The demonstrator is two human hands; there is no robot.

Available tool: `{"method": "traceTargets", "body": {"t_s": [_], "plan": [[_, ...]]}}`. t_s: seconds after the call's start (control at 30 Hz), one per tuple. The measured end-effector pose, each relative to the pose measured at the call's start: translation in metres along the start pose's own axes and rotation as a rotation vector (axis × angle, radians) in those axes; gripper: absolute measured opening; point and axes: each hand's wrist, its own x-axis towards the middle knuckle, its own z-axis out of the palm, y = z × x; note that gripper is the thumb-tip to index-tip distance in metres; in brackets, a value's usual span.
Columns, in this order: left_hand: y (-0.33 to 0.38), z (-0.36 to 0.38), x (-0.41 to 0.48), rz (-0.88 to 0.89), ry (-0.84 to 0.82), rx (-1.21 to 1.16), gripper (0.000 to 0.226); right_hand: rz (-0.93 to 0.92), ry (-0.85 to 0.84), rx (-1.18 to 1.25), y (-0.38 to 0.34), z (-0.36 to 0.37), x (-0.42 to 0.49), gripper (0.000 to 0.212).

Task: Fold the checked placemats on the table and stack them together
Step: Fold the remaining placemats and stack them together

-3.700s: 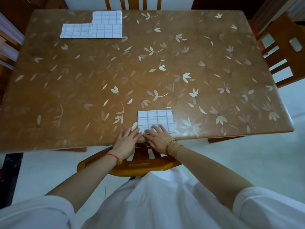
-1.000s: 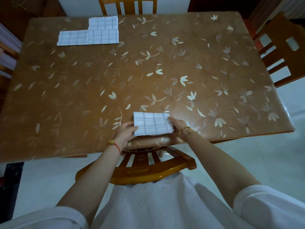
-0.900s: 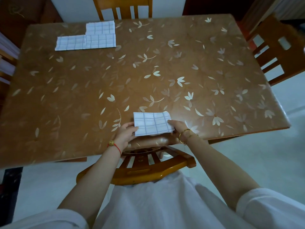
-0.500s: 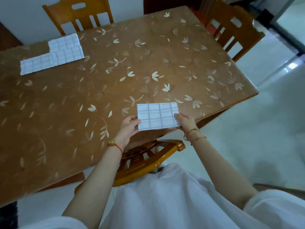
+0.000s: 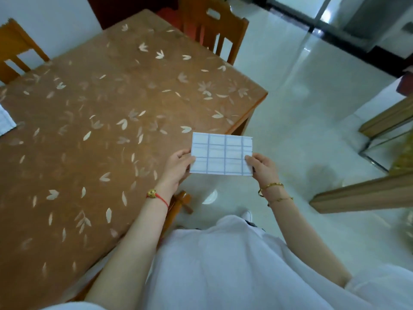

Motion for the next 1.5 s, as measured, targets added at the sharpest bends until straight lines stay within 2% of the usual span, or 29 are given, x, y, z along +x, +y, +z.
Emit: {"method": "traceTargets", "body": {"t_s": [0.07,0.27,0.53,0.63,0.77,1.1,1.23,1.5], "plan": [[0.003,0.037,0.004,0.007,-0.036,0.053,0.022,0.007,0.044,0.011,0.003,-0.035,0.011,0.008],[0.006,0.147,0.015,0.024,-0.133,0.115,0.031,0.029,0.157,0.018,0.004,-0.142,0.046,0.020],[0.013,0.263,0.024,0.035,-0.171,0.170,0.030,0.049,0.225,0.056,0.006,-0.246,0.081,0.011],[0.017,0.289,0.034,0.034,-0.180,0.201,0.033,0.071,0.245,0.112,0.010,-0.265,0.096,0.018],[0.025,0.319,0.051,0.048,-0.200,0.226,0.036,0.085,0.270,0.150,0.004,-0.284,0.115,0.012],[0.059,0.408,0.144,0.018,-0.125,0.166,0.028,0.132,0.287,0.174,-0.032,-0.329,0.229,0.033],[0.095,0.452,0.194,0.019,-0.086,0.129,0.029,0.118,0.283,0.133,-0.073,-0.349,0.290,0.020],[0.171,0.518,0.279,0.034,-0.099,0.143,0.026,0.067,0.272,0.128,-0.145,-0.381,0.405,0.019]]}}
